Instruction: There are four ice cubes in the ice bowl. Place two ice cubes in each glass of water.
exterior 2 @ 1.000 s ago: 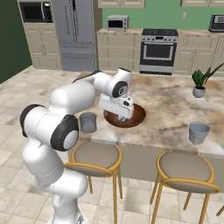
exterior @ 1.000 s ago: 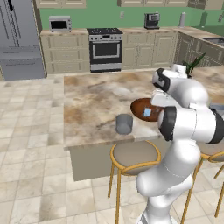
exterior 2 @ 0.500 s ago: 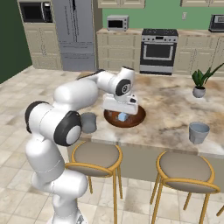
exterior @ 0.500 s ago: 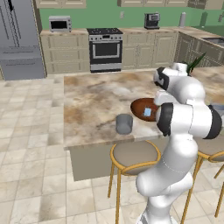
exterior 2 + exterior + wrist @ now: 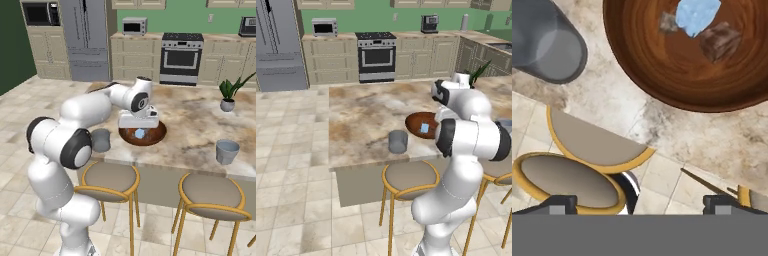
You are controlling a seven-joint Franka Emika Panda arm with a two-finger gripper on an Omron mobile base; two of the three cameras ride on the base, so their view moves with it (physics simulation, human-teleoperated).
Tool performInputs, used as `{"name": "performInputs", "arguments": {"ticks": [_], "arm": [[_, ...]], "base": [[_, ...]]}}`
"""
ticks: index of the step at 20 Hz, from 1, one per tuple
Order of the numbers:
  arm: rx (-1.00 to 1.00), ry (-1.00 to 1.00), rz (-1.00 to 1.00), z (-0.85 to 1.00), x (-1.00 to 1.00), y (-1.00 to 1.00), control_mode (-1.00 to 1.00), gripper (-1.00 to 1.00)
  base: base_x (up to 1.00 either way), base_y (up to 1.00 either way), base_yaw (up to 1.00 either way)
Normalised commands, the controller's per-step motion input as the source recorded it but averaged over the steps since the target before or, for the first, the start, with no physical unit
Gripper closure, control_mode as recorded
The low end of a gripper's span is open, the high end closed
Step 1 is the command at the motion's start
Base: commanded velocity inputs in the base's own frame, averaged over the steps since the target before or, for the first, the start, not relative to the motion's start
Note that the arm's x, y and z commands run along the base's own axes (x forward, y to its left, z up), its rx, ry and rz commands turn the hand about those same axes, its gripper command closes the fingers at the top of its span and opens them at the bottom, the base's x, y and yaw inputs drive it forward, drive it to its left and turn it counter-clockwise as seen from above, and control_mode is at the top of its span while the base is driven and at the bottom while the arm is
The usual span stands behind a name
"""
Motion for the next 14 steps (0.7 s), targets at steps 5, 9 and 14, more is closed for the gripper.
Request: {"name": "performInputs", "arguments": {"ticks": [5,9,14], "arm": [[-0.06,-0.17,0.17,-0.28,0.0,0.0,-1.0,-1.0],[-0.09,-0.02,0.12,-0.2,0.11,0.0,-1.0,-1.0],[-0.08,0.0,0.07,-0.02,0.28,0.0,-1.0,-1.0]], "base": [[0.0,0.0,0.0],[0.0,0.0,0.0],[0.0,0.0,0.0]]}}
